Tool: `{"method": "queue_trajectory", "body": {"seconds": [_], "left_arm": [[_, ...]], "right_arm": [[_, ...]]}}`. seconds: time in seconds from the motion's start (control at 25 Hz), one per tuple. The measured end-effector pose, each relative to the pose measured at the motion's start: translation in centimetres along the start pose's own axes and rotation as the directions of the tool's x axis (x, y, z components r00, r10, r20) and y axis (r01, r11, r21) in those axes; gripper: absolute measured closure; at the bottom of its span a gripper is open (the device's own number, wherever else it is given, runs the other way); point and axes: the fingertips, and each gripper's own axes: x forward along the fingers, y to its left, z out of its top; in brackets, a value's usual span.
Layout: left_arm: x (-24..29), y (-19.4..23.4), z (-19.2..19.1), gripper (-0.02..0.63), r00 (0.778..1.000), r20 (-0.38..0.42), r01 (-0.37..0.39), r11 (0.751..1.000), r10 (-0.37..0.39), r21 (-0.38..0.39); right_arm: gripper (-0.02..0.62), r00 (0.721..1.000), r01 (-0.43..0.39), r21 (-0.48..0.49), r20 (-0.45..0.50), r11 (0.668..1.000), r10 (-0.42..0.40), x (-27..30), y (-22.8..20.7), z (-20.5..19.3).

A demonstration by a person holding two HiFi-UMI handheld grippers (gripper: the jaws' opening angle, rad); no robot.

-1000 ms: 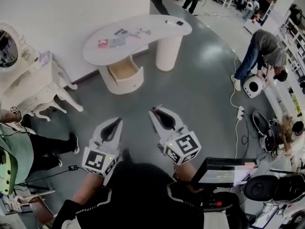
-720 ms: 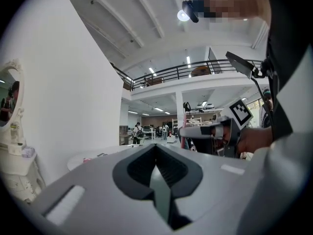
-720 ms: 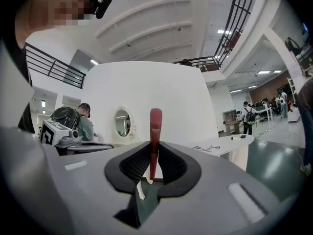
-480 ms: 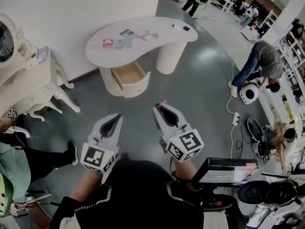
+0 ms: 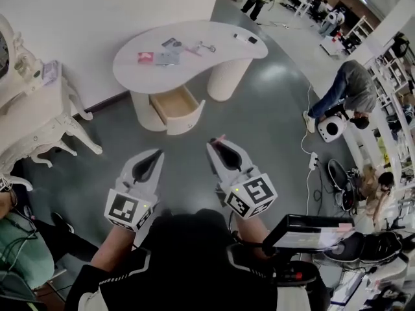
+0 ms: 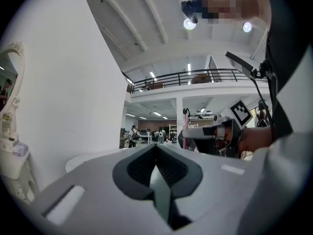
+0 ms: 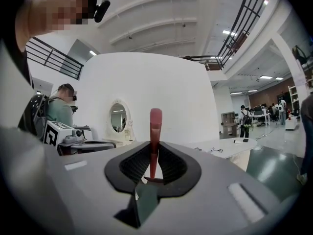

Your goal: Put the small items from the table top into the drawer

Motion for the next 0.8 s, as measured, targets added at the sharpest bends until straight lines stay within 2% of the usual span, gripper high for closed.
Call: {"method": "queue_trajectory", "body": {"seconds": [0.36,0.8], "left_arm": [[5.2,1.2,-1.2,0.606,0.999,-0.028,0.02,1.0,-0.02,-0.004],[16.6,3.3,0.6,0.606,0.999,-0.042,0.013,0.999,-0.01,0.05]], "right_arm": [[0.545,1.0,-0.01,0.018,0.015,1.0,0.01,2.6,-3.8,-0.3],[0.545,0.996,-0.014,0.029,0.086,0.999,0.011,6.9,-14.6,2.7]]}}
